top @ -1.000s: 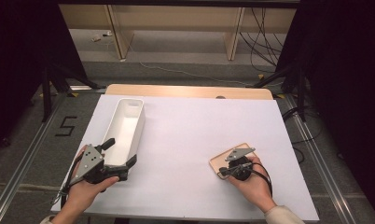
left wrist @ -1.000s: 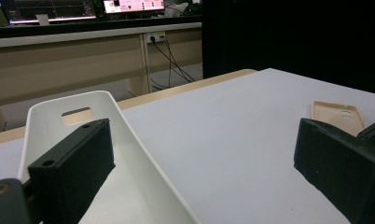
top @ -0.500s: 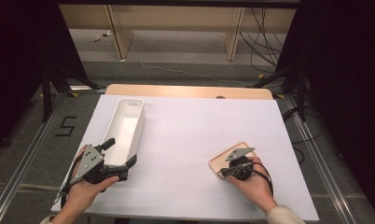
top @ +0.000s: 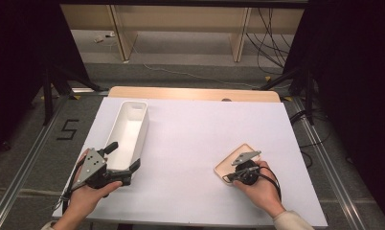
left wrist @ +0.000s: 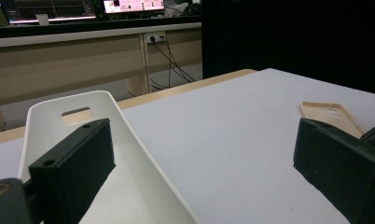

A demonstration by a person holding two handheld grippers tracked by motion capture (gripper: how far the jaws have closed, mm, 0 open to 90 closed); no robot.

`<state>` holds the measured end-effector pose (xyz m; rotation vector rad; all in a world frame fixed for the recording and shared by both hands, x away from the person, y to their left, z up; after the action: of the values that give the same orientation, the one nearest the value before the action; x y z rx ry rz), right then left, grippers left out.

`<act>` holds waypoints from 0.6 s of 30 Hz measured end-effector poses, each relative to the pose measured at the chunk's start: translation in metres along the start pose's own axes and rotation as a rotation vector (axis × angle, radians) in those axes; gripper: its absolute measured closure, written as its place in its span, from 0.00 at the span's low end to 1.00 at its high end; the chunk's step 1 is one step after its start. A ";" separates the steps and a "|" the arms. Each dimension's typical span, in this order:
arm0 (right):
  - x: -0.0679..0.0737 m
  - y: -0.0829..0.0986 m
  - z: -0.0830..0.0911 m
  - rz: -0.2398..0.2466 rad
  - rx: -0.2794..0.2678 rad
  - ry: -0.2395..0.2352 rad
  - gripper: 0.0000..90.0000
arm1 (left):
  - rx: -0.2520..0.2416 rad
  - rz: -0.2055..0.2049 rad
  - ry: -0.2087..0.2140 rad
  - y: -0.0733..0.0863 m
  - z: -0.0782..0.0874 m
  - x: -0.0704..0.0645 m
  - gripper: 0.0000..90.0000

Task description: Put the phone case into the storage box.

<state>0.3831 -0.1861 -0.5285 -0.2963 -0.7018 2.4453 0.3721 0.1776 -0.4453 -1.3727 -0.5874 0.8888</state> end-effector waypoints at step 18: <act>-0.003 0.004 0.004 0.000 0.046 0.009 1.00 | -0.001 0.003 -0.002 0.000 0.000 0.000 0.05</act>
<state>0.3825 -0.1922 -0.5269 -0.2893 -0.6404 2.4546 0.3720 0.1782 -0.4452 -1.3735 -0.5876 0.8926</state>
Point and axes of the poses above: each handheld gripper's, and its own axes: z roughly backward along the jaws, y roughly out of its underside, x roughly to its left, the point moved 7 cm from there along -z, roughly forward along the jaws, and after that the axes turned 8 degrees about z, right-handed, at the moved point
